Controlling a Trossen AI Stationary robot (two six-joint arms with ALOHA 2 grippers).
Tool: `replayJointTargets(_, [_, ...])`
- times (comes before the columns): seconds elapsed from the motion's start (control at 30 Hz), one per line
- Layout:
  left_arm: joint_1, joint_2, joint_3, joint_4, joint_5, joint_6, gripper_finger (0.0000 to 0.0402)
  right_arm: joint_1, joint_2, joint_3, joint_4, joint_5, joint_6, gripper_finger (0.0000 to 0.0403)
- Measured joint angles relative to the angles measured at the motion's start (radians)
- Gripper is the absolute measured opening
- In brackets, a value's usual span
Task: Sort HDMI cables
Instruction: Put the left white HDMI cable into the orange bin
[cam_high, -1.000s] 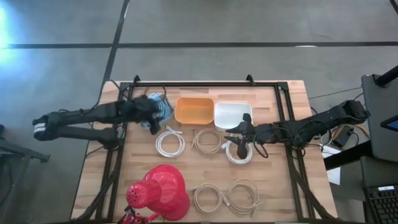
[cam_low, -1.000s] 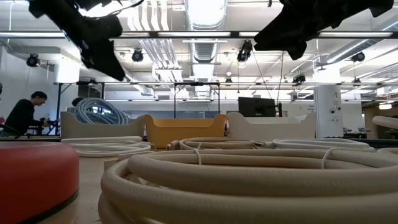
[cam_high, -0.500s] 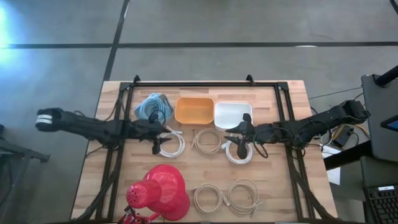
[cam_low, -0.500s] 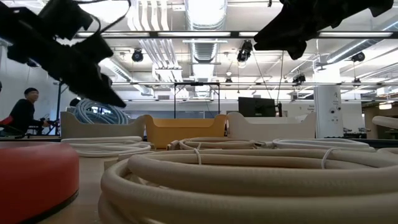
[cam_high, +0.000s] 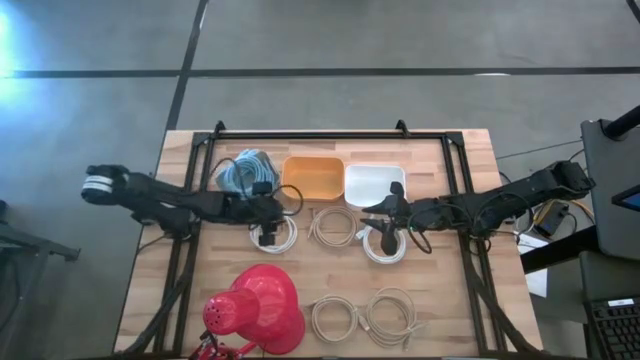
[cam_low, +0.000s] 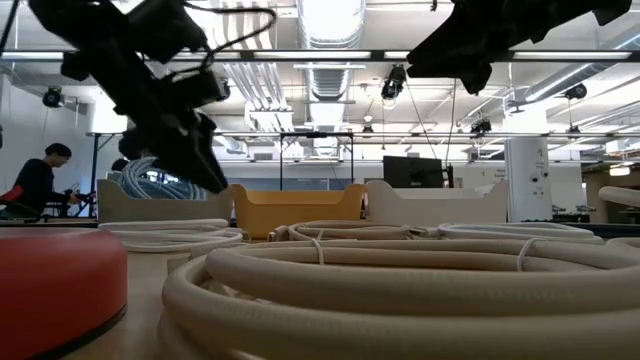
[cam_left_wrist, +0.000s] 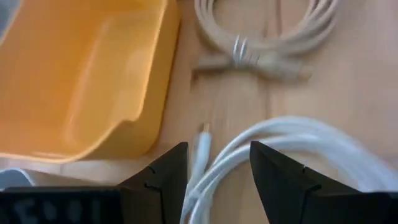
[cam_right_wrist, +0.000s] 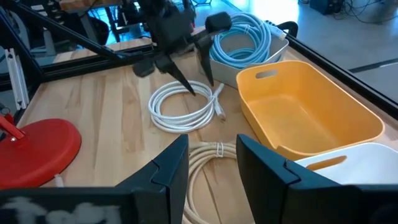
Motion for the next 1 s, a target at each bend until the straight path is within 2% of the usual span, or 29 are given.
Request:
replayJointTargets(0.23, [0.011,0.155,0.023,-0.062,-0.016,-0.013,0.0179,0.000,0.000,0.000,-0.006,-0.001,0.001,0.0128])
replayJointTargets(0.4, [0.011,0.236,0.027,-0.045,-0.112,-0.010,0.0179,0.000,0.000,0.000,-0.006,-0.003,0.001,0.0128])
replayJointTargets(0.5, [0.012,0.265,0.027,-0.045,-0.114,-0.009,0.0174,0.000,0.000,0.000,-0.006,-0.003,0.001,0.0128])
replayJointTargets(0.63, [0.014,0.278,0.026,-0.048,-0.066,-0.009,0.0138,0.001,0.000,0.000,-0.005,-0.020,0.001,0.0128])
replayJointTargets(0.87, [0.009,0.259,0.048,-0.060,-0.030,-0.064,0.0022,0.001,0.000,0.000,-0.005,-0.022,0.019,0.0127])
replayJointTargets(1.0, [-0.023,0.210,0.086,-0.081,-0.041,-0.062,0.0014,0.001,0.000,0.000,-0.005,-0.022,0.032,0.0127])
